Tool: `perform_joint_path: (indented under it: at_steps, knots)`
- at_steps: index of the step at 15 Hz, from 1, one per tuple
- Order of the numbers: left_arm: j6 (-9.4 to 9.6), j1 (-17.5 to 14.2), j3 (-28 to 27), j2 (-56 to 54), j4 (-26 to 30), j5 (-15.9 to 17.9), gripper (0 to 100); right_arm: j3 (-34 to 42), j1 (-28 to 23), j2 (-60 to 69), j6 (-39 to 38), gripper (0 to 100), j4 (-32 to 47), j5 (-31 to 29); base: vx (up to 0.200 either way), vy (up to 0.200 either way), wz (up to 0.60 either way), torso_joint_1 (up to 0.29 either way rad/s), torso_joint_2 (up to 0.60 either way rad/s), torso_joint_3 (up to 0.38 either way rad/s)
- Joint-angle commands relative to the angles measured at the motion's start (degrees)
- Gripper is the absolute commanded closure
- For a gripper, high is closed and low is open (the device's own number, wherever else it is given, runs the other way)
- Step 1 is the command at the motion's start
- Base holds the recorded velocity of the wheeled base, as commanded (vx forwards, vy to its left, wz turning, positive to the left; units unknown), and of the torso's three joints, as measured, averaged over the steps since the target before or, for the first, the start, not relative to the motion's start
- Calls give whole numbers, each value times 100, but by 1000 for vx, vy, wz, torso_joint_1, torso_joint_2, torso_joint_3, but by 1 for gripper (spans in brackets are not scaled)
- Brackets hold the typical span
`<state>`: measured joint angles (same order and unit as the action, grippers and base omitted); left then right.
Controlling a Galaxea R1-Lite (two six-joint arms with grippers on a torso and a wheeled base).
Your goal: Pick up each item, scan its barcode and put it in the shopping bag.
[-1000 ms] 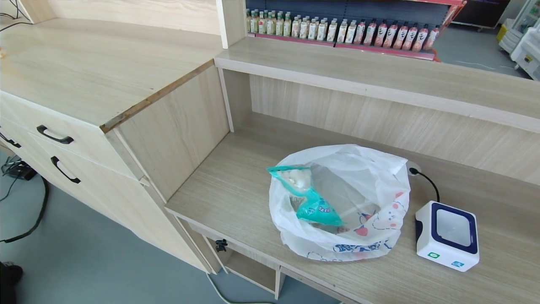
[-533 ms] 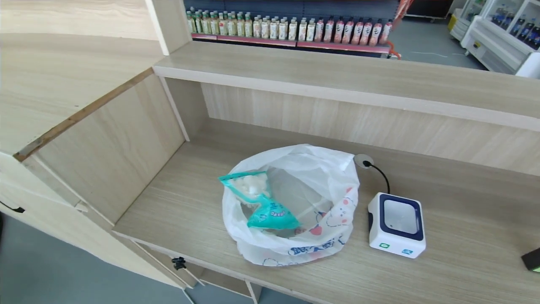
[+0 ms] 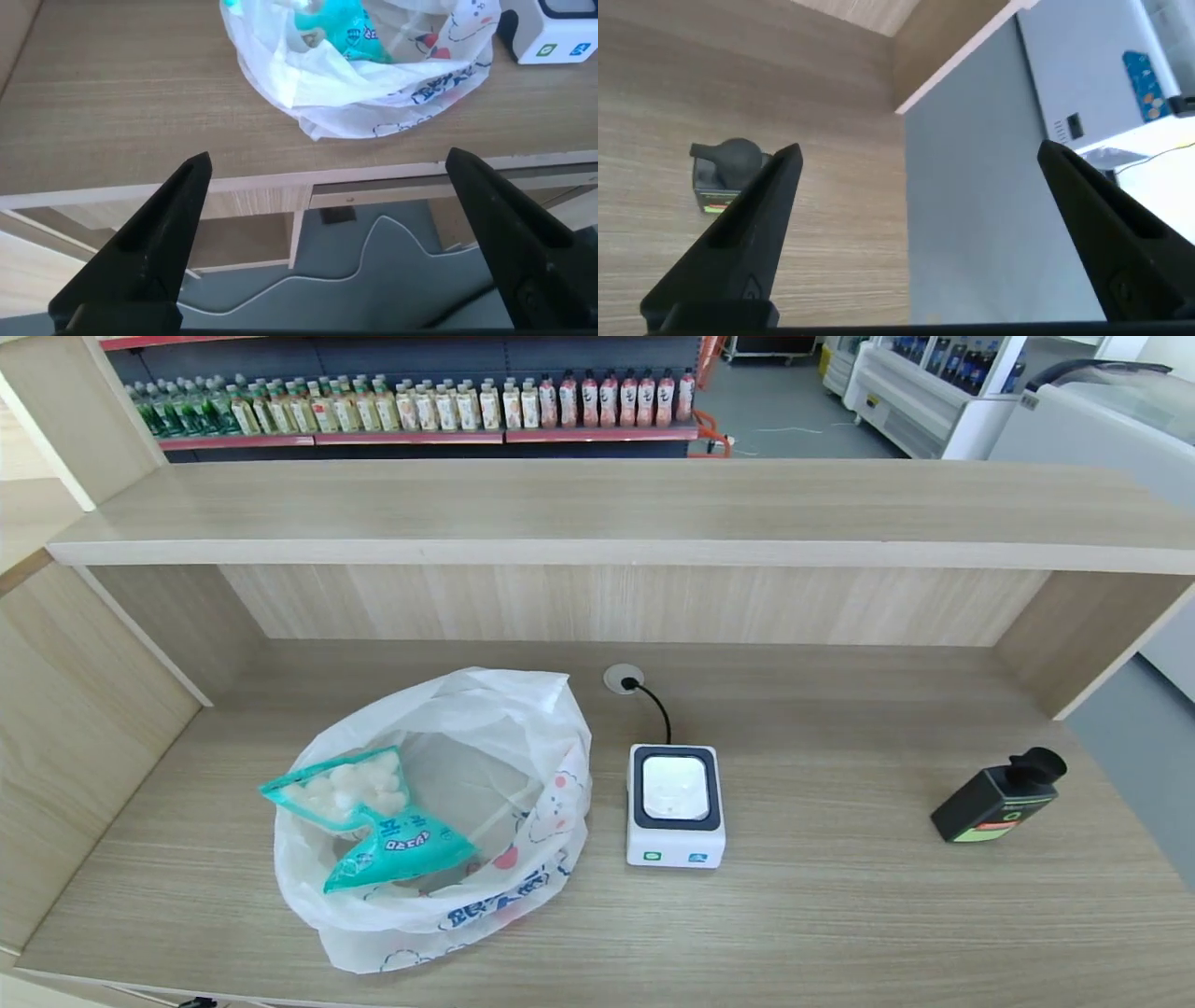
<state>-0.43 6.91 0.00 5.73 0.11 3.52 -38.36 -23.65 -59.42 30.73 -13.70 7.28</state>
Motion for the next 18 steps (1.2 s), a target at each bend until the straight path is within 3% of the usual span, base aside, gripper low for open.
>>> perform_joint_path:
  at_steps: [1, 3, 5, 18]
  knots:
    - [-1, 3, 0, -2, -2, -1, 0, 523, 80, -747, -656, 0, -484, 2, 0, 0, 0, 0, 0, 0]
    - [-1, 3, 0, -2, -2, -1, 0, 874, 387, -1002, -1052, 0, -748, 2, 0, 0, 0, 0, 0, 0]
    - [-1, 3, 0, -2, 7, -1, 0, 1349, 467, -984, -981, 0, -976, 19, 0, 0, 0, 0, 0, 0]
    - [-1, 3, 0, -2, -2, -1, 0, 1323, 440, -1898, -1298, 0, -1073, 46, 0, 0, 0, 0, 0, 0]
